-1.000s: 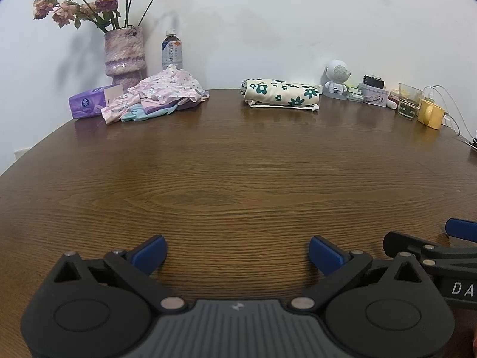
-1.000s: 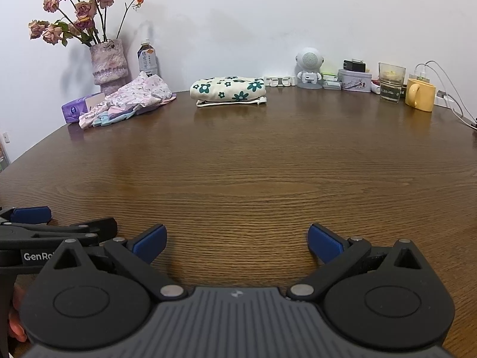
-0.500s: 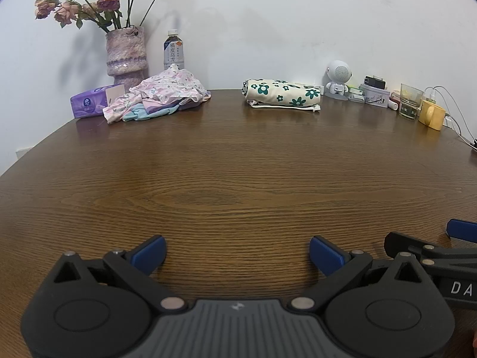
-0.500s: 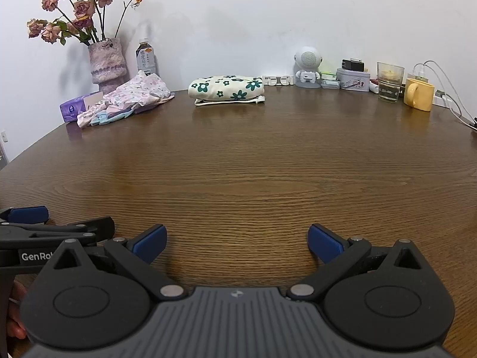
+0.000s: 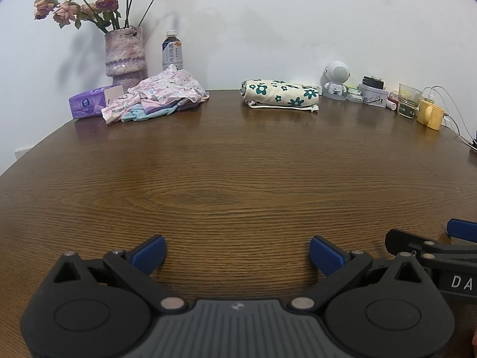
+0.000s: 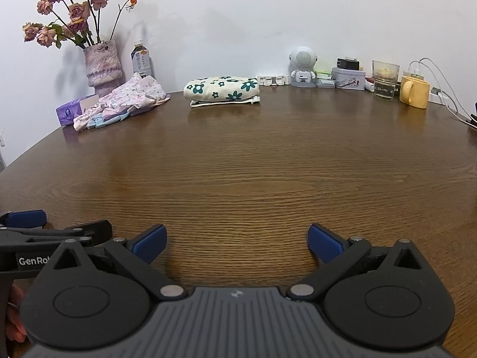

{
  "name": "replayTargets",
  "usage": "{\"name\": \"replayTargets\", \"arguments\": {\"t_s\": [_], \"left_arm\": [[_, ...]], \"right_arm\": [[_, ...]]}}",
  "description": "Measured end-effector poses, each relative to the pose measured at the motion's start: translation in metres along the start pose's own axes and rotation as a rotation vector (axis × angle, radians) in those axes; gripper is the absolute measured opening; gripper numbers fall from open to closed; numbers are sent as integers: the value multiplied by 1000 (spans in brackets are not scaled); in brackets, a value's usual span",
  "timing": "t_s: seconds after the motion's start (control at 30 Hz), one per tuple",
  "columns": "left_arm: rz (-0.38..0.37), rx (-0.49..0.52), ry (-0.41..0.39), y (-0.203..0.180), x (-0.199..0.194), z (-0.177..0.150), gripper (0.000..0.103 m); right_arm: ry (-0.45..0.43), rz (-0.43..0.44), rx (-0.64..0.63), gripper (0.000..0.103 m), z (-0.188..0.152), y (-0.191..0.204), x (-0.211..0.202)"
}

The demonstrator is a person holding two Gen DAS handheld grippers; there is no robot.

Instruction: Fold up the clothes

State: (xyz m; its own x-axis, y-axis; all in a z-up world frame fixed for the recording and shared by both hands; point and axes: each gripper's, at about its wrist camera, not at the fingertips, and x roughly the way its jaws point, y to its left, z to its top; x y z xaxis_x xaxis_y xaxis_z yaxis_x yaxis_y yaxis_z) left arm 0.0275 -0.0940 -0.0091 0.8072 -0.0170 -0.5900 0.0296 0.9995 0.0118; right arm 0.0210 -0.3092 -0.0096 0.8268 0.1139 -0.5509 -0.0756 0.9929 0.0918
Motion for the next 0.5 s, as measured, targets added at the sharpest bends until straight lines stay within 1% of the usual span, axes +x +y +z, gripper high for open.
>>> {"name": "replayTargets", "arguments": {"t_s": [0.5], "left_arm": [[1, 0, 0, 0, 0, 0, 103]], "right_arm": [[5, 4, -3, 103, 1, -2, 0]]}}
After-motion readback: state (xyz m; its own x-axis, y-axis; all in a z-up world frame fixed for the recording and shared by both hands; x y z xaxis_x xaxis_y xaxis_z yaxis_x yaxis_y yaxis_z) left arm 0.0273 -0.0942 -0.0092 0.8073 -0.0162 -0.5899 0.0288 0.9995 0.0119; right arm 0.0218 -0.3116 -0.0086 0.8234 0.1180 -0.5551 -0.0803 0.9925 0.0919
